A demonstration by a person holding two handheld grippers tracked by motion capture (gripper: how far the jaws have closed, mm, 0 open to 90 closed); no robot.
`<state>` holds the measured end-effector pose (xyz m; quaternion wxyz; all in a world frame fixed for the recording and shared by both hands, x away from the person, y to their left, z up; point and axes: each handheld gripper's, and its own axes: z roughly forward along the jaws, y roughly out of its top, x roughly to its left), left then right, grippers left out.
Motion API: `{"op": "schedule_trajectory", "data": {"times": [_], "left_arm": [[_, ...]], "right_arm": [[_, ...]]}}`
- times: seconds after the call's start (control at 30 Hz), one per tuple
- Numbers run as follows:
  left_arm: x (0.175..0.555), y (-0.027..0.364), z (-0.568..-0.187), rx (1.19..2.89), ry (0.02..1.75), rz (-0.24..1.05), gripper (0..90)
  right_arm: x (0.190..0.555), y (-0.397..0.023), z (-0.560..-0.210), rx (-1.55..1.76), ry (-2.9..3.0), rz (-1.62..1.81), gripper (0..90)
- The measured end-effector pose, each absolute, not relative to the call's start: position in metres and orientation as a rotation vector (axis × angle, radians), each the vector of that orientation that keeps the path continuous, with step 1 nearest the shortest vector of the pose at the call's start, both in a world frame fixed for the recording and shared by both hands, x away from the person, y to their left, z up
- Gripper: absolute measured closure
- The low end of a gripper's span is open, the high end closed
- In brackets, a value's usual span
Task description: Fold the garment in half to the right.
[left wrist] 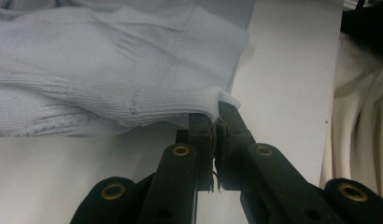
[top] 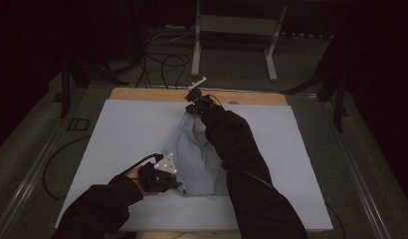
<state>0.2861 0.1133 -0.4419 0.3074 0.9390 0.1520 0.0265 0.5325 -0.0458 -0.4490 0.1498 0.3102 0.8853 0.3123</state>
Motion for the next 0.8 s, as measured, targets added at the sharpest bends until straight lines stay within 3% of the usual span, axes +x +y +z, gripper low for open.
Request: {"op": "schedule_trajectory", "data": {"times": [0.8], "left_arm": [[0.289,0.045,-0.418,2.509,0.238,0.062,87.2]], "right_arm": [[0.529,-0.107,-0.426,0.952,2.482,0.963,87.0]]}}
